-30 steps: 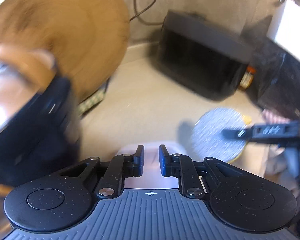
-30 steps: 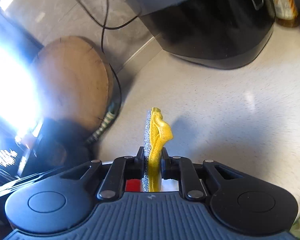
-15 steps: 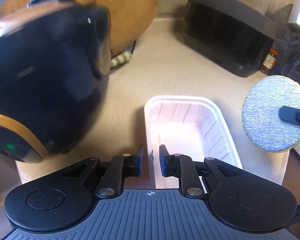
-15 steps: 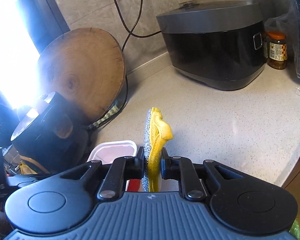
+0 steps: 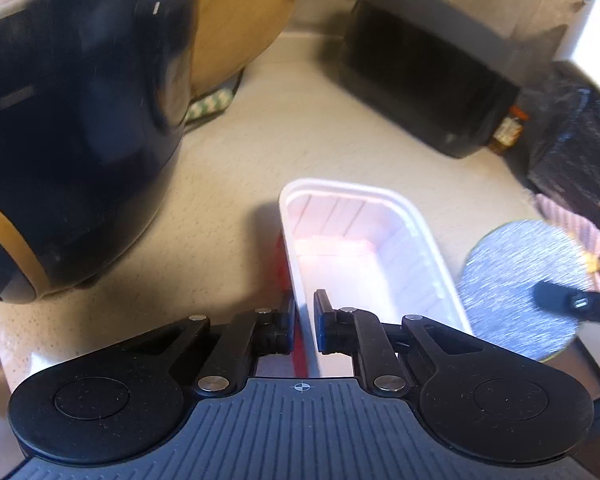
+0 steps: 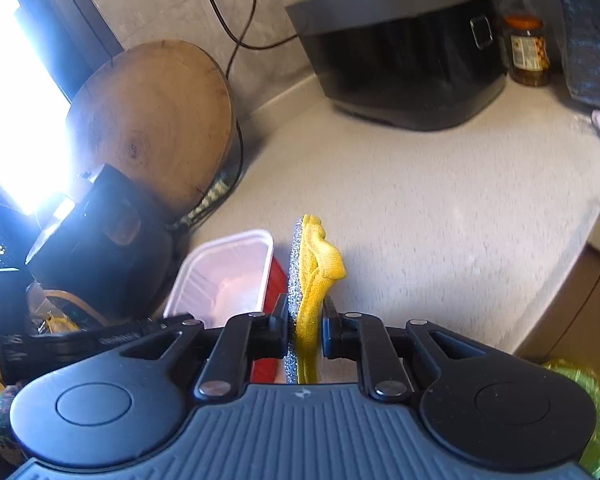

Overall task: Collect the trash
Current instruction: 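Carry tray and scrub pad down into the green bin and open both tools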

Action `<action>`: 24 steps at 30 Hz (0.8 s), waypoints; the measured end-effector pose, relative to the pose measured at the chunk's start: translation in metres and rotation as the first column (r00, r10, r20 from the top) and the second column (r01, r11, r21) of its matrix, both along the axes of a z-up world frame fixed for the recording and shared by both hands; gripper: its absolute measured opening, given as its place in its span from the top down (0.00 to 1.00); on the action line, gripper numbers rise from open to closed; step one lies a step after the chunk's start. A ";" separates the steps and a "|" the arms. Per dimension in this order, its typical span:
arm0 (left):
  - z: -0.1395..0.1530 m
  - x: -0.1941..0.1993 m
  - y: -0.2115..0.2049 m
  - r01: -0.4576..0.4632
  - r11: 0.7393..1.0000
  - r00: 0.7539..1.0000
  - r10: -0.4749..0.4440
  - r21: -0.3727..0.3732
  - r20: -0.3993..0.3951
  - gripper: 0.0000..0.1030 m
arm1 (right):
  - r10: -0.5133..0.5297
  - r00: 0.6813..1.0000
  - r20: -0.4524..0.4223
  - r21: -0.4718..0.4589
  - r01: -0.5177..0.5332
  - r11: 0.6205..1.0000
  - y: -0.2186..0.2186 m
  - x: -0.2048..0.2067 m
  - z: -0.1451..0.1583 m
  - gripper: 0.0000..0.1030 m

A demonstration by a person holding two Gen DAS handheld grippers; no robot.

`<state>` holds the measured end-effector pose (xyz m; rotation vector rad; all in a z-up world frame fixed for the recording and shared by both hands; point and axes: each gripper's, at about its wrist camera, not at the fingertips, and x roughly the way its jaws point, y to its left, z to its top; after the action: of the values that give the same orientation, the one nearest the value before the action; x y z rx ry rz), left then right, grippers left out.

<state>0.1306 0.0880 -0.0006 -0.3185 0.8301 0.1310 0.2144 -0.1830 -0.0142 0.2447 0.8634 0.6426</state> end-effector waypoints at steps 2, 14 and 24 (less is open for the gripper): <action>0.011 -0.005 -0.008 0.023 1.000 0.999 -0.024 0.009 0.023 0.87 | -0.014 1.000 -0.020 0.014 0.014 1.000 -0.006 -0.003 -0.003 0.86; 0.059 0.011 -0.087 0.300 0.952 0.942 -0.305 0.051 0.141 0.87 | -0.200 0.979 -0.043 0.129 0.204 0.970 -0.090 -0.035 0.007 0.86; 0.035 0.038 -0.196 0.593 0.804 0.802 -0.594 0.041 0.059 0.87 | -0.498 0.866 -0.040 0.066 0.499 0.864 -0.186 -0.075 -0.009 0.86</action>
<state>0.1688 -0.1077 0.0339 -0.0282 0.8248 -0.4623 0.1394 -0.3687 -0.0231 0.5251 0.7545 0.1841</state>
